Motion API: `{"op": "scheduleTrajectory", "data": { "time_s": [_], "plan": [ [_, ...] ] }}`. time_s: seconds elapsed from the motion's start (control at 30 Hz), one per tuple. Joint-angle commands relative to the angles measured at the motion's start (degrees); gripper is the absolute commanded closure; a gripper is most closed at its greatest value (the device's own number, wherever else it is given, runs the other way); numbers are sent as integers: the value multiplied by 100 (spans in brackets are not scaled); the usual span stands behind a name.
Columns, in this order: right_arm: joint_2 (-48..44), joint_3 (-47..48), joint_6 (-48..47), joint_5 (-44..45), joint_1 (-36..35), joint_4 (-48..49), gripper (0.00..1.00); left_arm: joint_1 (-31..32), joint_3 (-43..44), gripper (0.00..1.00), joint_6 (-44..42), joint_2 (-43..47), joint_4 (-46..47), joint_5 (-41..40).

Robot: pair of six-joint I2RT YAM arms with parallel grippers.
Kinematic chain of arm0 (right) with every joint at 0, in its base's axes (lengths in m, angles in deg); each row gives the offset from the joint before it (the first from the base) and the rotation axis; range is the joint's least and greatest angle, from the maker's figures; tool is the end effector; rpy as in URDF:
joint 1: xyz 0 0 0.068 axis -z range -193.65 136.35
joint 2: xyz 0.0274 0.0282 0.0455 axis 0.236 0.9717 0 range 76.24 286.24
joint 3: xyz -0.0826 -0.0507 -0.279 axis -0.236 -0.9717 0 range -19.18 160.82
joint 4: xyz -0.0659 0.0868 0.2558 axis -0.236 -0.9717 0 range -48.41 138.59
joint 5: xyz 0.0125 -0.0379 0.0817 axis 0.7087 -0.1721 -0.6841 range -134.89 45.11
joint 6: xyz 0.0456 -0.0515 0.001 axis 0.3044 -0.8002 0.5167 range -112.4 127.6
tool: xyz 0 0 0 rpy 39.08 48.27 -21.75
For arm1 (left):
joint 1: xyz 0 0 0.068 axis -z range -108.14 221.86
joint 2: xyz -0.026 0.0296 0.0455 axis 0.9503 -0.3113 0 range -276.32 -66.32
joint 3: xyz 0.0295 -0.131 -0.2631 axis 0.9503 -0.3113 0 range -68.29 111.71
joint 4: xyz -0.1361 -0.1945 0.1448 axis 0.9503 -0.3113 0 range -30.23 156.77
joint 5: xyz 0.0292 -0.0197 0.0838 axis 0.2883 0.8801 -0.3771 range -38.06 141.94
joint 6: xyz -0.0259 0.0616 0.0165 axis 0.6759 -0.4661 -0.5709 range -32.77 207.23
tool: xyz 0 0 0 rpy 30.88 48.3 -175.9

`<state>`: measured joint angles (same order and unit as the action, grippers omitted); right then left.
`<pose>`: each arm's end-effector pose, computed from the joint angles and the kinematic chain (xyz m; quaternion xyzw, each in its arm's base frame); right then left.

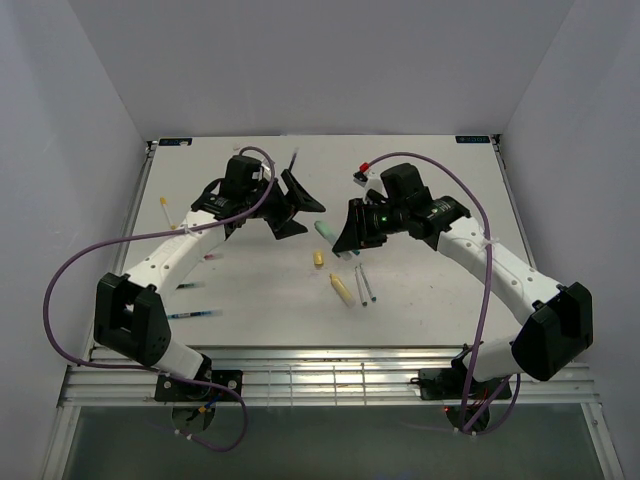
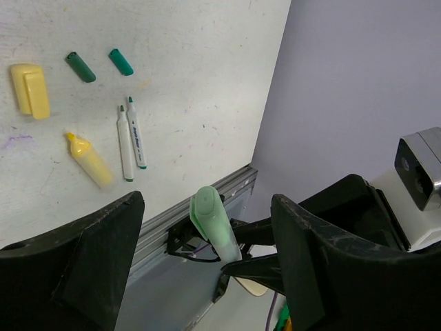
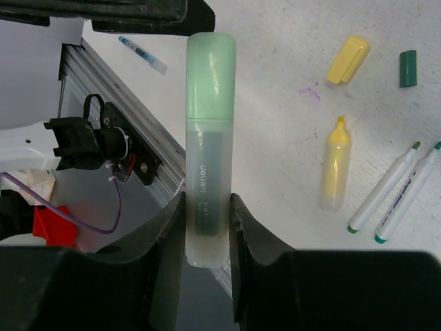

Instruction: Open the pen caps

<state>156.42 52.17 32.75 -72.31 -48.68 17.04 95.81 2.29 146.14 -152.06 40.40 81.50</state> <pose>0.2586 0.2125 0.3355 -0.1751 0.8700 0.3905 0.2449 0.3174 -0.1710 0.3081 -0.1650 0.8724 -0.4370 0.1437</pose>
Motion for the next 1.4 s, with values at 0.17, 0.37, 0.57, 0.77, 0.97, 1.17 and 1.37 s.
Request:
{"op": "scheduleTrajectory", "data": {
  "time_s": [0.17,0.37,0.57,0.77,0.97,1.17,1.37],
  "plan": [
    [24,151,131,-194,-92,518,92,110,-98,19,437,-66,211,480],
    [182,265,166,-281,-118,659,92,154,-98,31,507,-110,194,506],
    [191,239,149,-343,-162,808,92,154,-54,65,472,-207,167,533],
    [366,414,-27,-334,-171,712,61,154,-10,91,340,-295,106,621],
    [858,696,-194,-483,-198,589,57,146,148,99,270,-453,79,682],
    [1026,582,-300,-528,-277,527,63,40,350,100,261,-602,27,674],
    [1175,494,-405,-519,-321,536,62,23,482,100,357,-690,97,735]
  ]
}}
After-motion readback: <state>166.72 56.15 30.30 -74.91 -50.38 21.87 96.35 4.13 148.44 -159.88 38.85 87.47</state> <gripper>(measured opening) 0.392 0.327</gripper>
